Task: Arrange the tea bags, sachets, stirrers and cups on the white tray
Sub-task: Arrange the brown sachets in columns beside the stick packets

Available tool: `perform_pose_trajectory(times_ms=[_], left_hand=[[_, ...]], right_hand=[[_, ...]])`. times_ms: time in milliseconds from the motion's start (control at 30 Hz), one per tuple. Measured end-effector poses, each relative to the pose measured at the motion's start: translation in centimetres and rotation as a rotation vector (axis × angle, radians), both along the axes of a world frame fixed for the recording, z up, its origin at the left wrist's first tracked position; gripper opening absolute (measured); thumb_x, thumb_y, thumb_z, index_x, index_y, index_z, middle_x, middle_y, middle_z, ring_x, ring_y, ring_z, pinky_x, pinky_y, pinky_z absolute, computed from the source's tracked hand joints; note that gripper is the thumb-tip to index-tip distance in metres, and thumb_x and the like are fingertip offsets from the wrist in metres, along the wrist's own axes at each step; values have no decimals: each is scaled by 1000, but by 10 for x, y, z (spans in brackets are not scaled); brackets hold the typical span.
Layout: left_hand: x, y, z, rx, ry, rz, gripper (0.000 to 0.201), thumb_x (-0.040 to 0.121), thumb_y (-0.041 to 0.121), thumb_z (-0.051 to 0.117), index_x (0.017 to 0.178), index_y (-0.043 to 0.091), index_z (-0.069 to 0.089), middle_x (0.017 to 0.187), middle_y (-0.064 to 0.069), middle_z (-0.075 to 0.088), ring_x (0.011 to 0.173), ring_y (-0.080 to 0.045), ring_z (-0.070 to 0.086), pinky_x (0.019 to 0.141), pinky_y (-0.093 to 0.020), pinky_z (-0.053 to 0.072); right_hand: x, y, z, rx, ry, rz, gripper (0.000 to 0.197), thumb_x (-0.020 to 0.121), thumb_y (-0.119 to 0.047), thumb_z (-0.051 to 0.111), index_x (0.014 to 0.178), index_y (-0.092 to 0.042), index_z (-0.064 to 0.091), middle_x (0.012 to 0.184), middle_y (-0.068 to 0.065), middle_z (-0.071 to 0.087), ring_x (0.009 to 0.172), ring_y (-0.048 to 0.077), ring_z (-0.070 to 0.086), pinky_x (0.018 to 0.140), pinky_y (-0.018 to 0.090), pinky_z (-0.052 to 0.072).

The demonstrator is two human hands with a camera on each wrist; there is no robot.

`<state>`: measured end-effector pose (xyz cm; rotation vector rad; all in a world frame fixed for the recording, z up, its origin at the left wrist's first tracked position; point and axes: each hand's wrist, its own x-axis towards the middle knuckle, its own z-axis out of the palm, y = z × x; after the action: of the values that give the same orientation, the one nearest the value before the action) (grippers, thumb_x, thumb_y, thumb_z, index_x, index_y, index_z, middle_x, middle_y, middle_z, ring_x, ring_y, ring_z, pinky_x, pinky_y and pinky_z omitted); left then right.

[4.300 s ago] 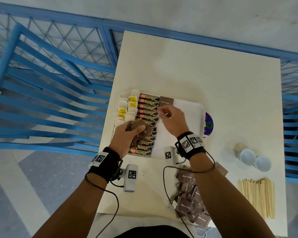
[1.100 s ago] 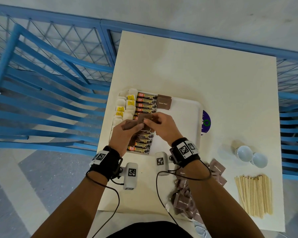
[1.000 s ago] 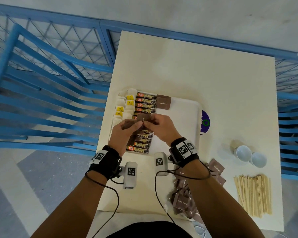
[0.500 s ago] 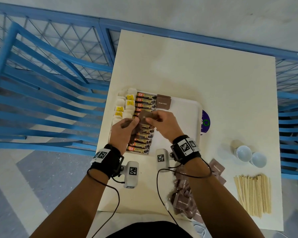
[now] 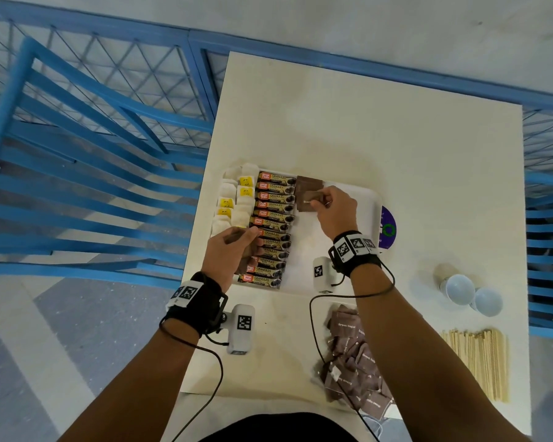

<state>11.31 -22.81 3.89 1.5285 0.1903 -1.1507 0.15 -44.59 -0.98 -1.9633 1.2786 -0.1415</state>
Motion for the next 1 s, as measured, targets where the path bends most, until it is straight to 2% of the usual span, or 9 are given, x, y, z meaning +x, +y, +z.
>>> perform_pose_trajectory(times_ms=[100, 233, 367, 433, 567, 733, 800, 900, 1000], left_hand=[[1, 1, -1, 6, 4, -2, 26, 94, 23, 73, 106, 1, 71, 91, -16, 74, 74, -24, 69, 54, -28, 52], [1, 1, -2, 4, 9, -1, 22, 94, 23, 72, 104, 4, 72, 92, -17, 74, 75, -24, 69, 55, -29, 53], [1, 0, -1, -10, 31, 5, 21, 95, 22, 71, 103, 3, 71, 89, -16, 73, 71, -23, 68, 52, -28, 53], [1, 0, -1, -17, 46, 3, 20, 95, 20, 70, 105, 2, 70, 89, -16, 72, 73, -25, 68, 53, -29, 53], [2, 1, -4, -46, 104, -36, 20, 97, 0, 56, 114, -4, 68, 93, -16, 71, 78, -29, 69, 56, -32, 54], [1, 1, -2, -82, 114, -90, 29, 92, -13, 46, 111, -4, 65, 95, -16, 68, 75, -29, 69, 54, -33, 55], [1, 2, -5, -77, 112, -95, 30, 92, -14, 45, 112, -5, 65, 95, -16, 68, 76, -29, 68, 55, -33, 55], [1, 4, -9, -83, 103, -119, 30, 95, -13, 48, 115, -2, 66, 94, -16, 71, 82, -33, 69, 64, -38, 57], [-1, 3, -6, -157, 113, -108, 25, 97, -11, 53, 117, -1, 65, 97, -16, 74, 88, -31, 74, 75, -37, 64]], right_hand=[[2, 3, -6, -22, -3, -38, 16, 87, -22, 73, 102, -18, 68, 95, 1, 68, 92, 23, 62, 86, 34, 51], [4, 3, -5, -15, -65, -101, 17, 86, -15, 77, 99, -15, 67, 78, -6, 63, 71, 8, 57, 69, 18, 44], [6, 6, -5, -19, -70, -150, 21, 84, -18, 80, 99, -15, 65, 72, -7, 63, 69, 10, 59, 67, 15, 44], [7, 6, -5, -21, -66, -157, 23, 83, -18, 80, 99, -15, 65, 72, -6, 63, 67, 8, 59, 63, 6, 40], [7, 7, -4, -32, -82, -172, 27, 81, -16, 81, 100, -13, 63, 69, -9, 60, 64, 0, 56, 61, 0, 38], [5, 10, -2, -37, -67, -193, 29, 84, -20, 78, 106, -12, 61, 69, -11, 60, 67, 2, 56, 68, 12, 39], [4, 11, 1, -28, -62, -206, 29, 87, -23, 75, 109, -13, 60, 75, -4, 64, 74, 10, 58, 64, 9, 35], [-1, 16, 5, -17, -72, -255, 29, 90, -26, 71, 113, -16, 57, 90, 2, 67, 87, 18, 60, 71, 16, 39], [-3, 32, 16, -56, -125, -214, 18, 90, -21, 67, 107, -20, 60, 89, -5, 66, 83, 11, 62, 77, 25, 49]])
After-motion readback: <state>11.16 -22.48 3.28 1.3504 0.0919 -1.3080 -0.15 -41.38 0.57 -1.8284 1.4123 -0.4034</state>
